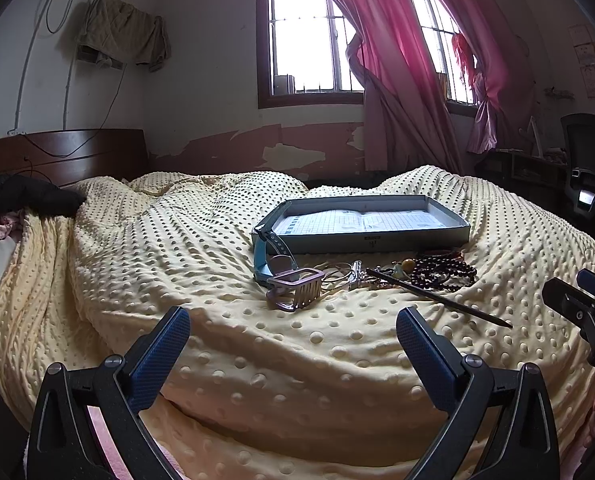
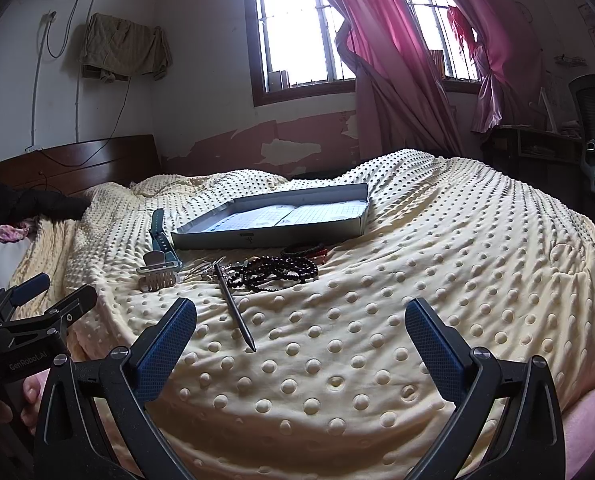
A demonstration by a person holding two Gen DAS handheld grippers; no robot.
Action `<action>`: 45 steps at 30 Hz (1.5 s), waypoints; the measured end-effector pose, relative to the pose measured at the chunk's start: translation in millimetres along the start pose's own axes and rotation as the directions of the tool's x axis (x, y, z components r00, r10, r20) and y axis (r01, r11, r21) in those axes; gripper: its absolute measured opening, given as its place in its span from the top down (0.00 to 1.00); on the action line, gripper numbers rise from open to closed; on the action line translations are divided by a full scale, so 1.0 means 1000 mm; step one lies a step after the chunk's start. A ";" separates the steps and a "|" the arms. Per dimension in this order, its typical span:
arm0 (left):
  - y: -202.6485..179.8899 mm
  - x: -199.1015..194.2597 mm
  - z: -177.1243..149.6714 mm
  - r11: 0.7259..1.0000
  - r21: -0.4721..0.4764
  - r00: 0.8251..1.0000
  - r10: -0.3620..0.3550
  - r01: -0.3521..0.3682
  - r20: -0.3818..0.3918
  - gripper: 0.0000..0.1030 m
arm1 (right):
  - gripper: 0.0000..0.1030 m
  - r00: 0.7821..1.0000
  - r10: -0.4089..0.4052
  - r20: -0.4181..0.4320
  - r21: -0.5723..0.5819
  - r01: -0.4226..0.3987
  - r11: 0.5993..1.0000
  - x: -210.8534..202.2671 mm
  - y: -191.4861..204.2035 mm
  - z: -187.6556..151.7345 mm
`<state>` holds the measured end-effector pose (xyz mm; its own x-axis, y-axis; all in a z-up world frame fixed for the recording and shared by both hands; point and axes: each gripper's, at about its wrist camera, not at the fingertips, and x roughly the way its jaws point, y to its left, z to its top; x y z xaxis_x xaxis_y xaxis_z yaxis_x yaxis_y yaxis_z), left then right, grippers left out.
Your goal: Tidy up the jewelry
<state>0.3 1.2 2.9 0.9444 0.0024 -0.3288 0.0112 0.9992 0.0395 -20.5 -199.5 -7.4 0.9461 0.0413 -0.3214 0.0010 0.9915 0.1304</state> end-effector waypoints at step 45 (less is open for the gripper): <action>-0.001 0.000 -0.001 1.000 0.011 1.000 0.004 -0.004 0.004 0.00 | 0.01 1.000 0.001 0.001 0.002 -0.001 1.000 -0.002 -0.002 0.003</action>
<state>-0.3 0.6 1.7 0.9458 0.0065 -0.3248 0.0108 0.9986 0.0514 -22.0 -201.9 -4.3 0.9463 0.0421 -0.3204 0.0009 0.9911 0.1329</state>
